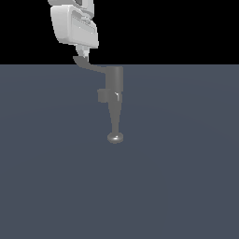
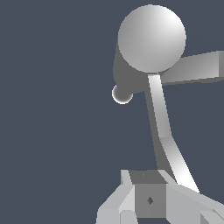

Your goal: Turn on the faucet by rotating a designated handle.

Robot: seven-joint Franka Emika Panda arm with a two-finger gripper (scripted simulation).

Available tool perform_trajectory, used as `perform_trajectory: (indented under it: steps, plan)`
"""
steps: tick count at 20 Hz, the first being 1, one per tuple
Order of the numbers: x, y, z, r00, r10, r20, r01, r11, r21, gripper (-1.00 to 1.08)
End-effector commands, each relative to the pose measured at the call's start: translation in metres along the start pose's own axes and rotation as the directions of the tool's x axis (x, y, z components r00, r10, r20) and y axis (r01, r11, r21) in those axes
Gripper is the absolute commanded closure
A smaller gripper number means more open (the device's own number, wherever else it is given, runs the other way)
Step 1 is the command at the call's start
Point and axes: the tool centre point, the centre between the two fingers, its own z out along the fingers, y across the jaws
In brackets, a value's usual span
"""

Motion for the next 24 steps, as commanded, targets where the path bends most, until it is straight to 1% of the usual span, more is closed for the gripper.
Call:
perform_trajectory:
  steps: [1,16,17,18,24]
  plan:
    - [0.001,0.010,0.002,1.000,-0.001,-0.003,0.001,1.000,-0.008,1.08]
    - [0.002,0.055,0.002,1.000,0.000,-0.003,0.000,1.000,-0.007,1.08]
    - [0.002,0.055,0.002,1.000,0.000,-0.003,0.000,1.000,-0.007,1.08]
    - [0.004,0.048,-0.001,1.000,0.006,0.000,-0.006,1.000,0.002,1.08]
    - [0.017,0.062,-0.001,1.000,0.004,0.000,-0.004,1.000,0.000,1.08]
